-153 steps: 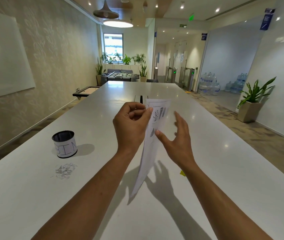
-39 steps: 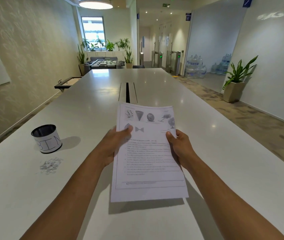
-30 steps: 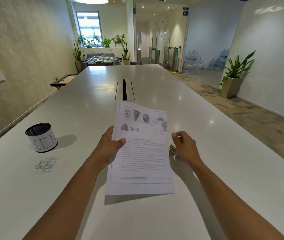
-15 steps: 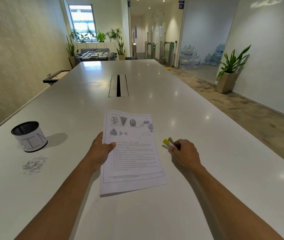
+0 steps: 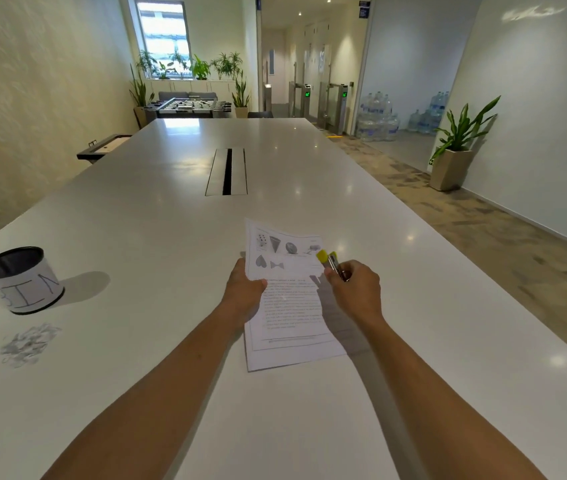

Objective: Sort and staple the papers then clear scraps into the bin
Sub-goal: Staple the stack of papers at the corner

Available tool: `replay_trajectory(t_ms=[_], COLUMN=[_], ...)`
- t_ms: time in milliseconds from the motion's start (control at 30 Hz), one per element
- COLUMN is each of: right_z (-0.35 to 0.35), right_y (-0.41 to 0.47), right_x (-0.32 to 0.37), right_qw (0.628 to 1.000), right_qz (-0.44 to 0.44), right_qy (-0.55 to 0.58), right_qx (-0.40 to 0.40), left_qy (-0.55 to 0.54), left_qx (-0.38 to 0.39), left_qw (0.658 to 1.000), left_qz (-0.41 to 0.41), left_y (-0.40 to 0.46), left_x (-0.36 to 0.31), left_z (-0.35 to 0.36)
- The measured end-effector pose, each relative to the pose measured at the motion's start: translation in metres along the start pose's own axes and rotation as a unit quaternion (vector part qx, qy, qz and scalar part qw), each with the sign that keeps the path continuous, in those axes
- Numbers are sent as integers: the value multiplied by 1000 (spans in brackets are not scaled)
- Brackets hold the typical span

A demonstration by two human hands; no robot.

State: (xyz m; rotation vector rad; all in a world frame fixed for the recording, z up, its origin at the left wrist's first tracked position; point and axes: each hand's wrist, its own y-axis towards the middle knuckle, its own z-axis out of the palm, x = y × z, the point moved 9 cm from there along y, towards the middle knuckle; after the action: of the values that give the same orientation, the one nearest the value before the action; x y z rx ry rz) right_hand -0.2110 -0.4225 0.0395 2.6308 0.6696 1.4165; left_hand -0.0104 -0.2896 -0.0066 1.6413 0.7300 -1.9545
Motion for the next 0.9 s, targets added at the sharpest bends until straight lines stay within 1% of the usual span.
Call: replay_trajectory(t_ms=[33,100,167,300,400,533,667,700,733,800,900], right_z=[4,16,29,55,67,74,75,75,76,77,78], right_y=[2,4,6,10,15,27,38,40,42,45,49], right_x=[0,1,1,-2,-4,-6,-11,-12,-12,-13,-12], right_qw=[1000,999,998,992,988,981,977,977,976,975,973], right_qz=[-3,-13,-24,-37,-47,-59,-57,-56,-57,-62,-75], right_qy=[-7,-24,-49,-104,-128,-172,-201,-204,-207,-212,-218], right_qx=[3,16,34,61,67,60,38,34,31,29,24], left_qy=[53,190,262,309,324,335,378,404,442,522,592], left_qx=[-22,-63,-80,-106,-103,-78,-104,-117,-128,-133,-79], left_qw=[998,979,959,941,934,929,910,897,877,826,772], left_qz=[9,41,69,89,110,135,138,135,138,169,215], left_y=[5,12,17,29,41,61,71,72,71,66,59], left_x=[-1,-5,-9,-7,-7,-8,-6,-4,-4,-6,-4], left_z=[1,5,12,20,26,39,41,40,40,41,49])
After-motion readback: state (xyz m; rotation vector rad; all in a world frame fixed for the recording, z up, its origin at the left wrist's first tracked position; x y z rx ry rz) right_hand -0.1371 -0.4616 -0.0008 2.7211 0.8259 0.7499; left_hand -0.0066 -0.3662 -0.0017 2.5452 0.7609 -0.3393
